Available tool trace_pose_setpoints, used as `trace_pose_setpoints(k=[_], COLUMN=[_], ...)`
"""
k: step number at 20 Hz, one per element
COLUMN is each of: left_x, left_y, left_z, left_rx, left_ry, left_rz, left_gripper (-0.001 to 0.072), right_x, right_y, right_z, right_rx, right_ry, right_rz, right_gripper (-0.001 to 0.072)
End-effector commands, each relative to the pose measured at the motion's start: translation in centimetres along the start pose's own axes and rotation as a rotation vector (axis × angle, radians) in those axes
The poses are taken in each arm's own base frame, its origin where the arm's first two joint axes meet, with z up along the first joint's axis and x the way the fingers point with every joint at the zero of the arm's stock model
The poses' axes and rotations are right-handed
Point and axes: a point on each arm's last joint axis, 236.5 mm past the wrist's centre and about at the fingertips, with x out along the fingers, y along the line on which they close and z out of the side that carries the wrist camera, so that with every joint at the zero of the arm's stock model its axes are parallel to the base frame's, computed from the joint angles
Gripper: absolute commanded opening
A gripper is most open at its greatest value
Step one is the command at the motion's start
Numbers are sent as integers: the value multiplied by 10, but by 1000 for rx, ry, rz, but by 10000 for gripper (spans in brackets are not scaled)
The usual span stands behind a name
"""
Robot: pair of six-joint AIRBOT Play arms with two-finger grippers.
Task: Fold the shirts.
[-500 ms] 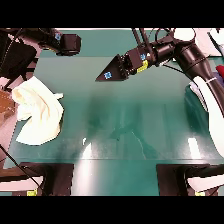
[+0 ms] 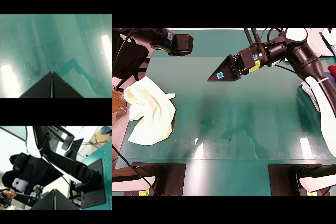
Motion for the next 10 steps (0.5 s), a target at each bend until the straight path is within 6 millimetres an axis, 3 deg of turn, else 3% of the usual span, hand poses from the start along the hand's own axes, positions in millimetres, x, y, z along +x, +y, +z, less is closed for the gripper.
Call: trace_pose_setpoints(k=[1, 4, 8, 10], left_x=[0, 0, -3, -3], left_y=[0, 0, -4, -2], left_z=[0, 0, 37, 40], left_rx=[0, 0, -3, -11], left_ry=[-1, -1, -157, -169], left_rz=[1, 1, -19, -12], left_gripper=[23, 23, 23, 23], right_x=[0, 0, 0, -1], right_y=[0, -3, -7, -9], right_z=[0, 6, 20, 23], right_rx=[1, 1, 2, 2], right_ry=[1, -27, -83, -98], right_rz=[1, -9, -29, -38], right_gripper=[29, 29, 29, 30])
